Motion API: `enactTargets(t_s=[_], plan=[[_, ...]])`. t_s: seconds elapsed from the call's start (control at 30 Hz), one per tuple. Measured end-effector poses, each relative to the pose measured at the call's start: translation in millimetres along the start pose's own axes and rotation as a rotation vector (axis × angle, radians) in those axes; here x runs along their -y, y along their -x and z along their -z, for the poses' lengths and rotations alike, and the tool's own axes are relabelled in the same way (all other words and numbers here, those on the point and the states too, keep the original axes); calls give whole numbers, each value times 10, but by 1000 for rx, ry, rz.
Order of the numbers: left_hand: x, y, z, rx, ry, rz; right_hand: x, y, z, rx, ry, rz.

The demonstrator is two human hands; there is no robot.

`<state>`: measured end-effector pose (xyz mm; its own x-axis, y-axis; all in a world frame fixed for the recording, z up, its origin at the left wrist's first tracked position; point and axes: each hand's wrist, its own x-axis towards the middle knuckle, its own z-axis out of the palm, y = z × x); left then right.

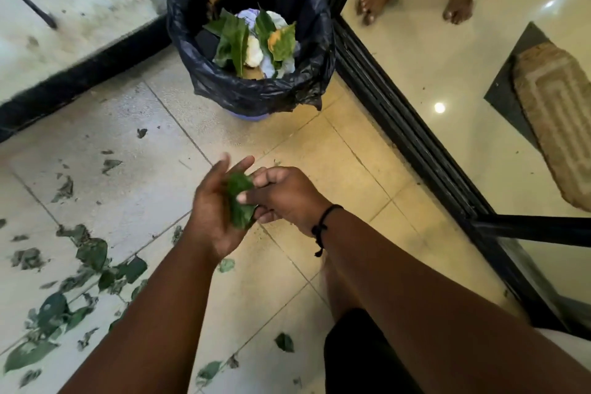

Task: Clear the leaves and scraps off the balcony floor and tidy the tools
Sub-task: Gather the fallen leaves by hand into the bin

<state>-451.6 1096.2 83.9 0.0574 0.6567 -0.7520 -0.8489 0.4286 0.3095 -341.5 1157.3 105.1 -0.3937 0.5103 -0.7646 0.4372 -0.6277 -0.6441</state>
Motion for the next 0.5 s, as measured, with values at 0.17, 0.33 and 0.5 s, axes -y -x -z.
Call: enactTargets(t_s=[0.17, 0.33, 0.5], plan=[[151, 632, 690, 32, 300, 90, -231, 275, -563, 233, 59, -117], [477, 1198, 1253, -103, 480, 20, -684, 636, -1352, 111, 673, 62], [497, 1435, 1859, -123, 569, -4, -895, 692, -1808, -43, 679, 251]])
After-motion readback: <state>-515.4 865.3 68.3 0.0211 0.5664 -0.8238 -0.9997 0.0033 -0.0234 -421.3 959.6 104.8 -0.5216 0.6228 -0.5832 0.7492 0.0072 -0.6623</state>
